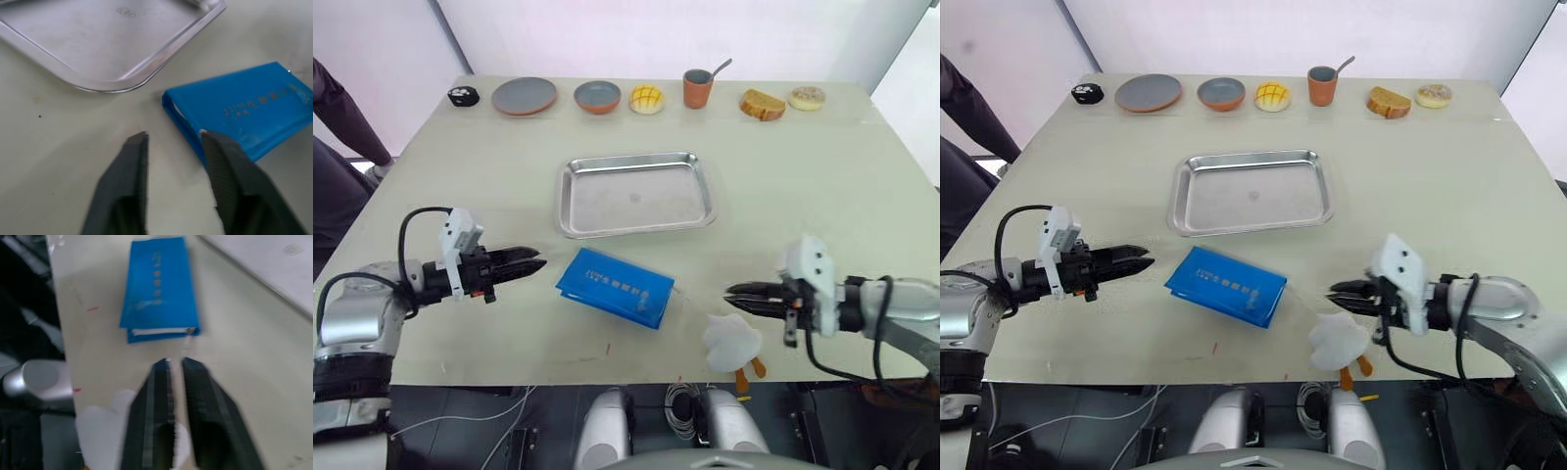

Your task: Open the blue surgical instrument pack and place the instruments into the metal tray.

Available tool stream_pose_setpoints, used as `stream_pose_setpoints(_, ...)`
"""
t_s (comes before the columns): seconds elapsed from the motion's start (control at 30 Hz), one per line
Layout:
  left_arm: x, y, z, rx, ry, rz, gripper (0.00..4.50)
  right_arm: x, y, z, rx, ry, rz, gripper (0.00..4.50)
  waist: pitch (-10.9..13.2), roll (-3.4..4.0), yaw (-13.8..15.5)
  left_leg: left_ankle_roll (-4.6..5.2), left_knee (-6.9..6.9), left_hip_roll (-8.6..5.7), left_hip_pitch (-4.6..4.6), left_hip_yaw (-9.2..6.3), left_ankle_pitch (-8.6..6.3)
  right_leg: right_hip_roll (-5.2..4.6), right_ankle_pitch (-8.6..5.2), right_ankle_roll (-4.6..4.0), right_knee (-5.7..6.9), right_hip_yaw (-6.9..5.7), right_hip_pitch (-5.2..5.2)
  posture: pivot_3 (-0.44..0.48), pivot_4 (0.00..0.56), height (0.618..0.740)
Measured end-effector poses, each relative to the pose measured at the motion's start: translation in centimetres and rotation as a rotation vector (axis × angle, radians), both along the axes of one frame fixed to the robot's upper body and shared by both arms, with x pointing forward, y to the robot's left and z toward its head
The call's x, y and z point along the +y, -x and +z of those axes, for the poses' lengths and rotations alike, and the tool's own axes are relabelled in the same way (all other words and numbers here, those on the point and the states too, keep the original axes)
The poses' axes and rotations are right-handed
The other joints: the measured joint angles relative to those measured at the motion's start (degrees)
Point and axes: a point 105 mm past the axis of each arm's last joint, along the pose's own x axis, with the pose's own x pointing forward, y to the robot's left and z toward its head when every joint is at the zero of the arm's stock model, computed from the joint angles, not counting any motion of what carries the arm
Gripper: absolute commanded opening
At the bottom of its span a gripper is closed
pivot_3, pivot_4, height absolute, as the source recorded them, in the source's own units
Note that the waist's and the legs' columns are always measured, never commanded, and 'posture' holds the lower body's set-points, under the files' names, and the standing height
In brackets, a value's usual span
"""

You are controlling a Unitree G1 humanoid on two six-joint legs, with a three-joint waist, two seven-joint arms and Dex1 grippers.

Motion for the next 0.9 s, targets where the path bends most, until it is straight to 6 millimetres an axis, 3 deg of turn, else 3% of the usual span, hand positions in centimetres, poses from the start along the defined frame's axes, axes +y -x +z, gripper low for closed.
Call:
stream_pose_setpoints(0.1, 0.3, -0.6, -0.2, 0.014, -0.041, -0.011, 0.04, 1.5, 0.3, -1.3, 0.031, 0.089, 0.079, 0.0, 0.0, 0.0, 0.0, 0.0, 0.02, 0.0, -0.03, 0.02, 0.0, 0.0, 0.0, 0.0, 0.01, 0.01, -0.03, 0.0, 0.15, 0.74)
stream_pose_setpoints(0.17, -0.1, -0.9, -0.4, 0.021, -0.067, -0.04, 0.04, 2.4, -0.6, -2.2, 0.009, 0.171, 0.122, 0.0, 0.0, 0.0, 0.0, 0.0, 0.05, 0.0, -0.1, 0.03, 0.0, 0.0, 0.0, 0.0, 0.02, 0.01, -0.11, 0.0, 0.15, 0.74)
stream_pose_setpoints(0.27, -0.3, -0.9, -1.0, 0.045, -0.082, -0.066, 0.04, 2.8, -2.1, -3.0, 0.004, 0.215, 0.116, 0.0, 0.0, 0.0, 0.0, 0.0, 0.06, 0.0, -0.23, 0.04, 0.0, 0.0, 0.0, 0.0, 0.02, 0.02, -0.26, 0.0, 0.15, 0.74)
stream_pose_setpoints(0.4, -0.7, -0.9, -1.4, 0.059, -0.089, -0.088, 0.04, 3.5, -2.6, -4.0, 0.001, 0.269, 0.16, 0.0, 0.0, 0.01, 0.0, -0.01, 0.47, 0.02, -1.04, -0.06, 0.02, 0.02, 0.02, 0.01, 0.37, -0.05, -1.01, 0.0, 0.15, 0.74)
stream_pose_setpoints(0.53, -1.2, -0.7, -2.0, 0.078, -0.092, -0.114, 0.04, 4.0, -2.8, -4.8, -0.005, 0.319, 0.203, 0.0, 0.0, 0.0, 0.0, 0.01, 0.74, 0.03, -1.07, -0.08, 0.0, 0.01, 0.02, 0.01, 0.57, -0.05, -1.01, 0.0, 0.15, 0.74)
stream_pose_setpoints(0.77, -3.2, -0.3, -2.9, 0.09, -0.06, -0.169, 0.04, 6.8, -3.8, -5.3, -0.024, 0.28, 0.273, 0.0, 0.0, -0.04, -0.1, 0.01, 0.77, 0.03, -1.02, -0.12, 0.0, 0.05, -0.01, -0.04, 0.76, -0.06, -1.02, 0.0, 0.15, 0.74)
stream_pose_setpoints(0.9, -3.9, 0.2, -3.0, 0.099, -0.048, -0.172, 0.04, 6.7, -4.1, -5.3, -0.022, 0.265, 0.296, 0.0, 0.0, -0.04, -0.1, 0.01, 0.79, 0.03, -1.01, -0.12, 0.0, 0.03, -0.01, -0.04, 0.78, -0.05, -1.01, 0.0, 0.15, 0.74)
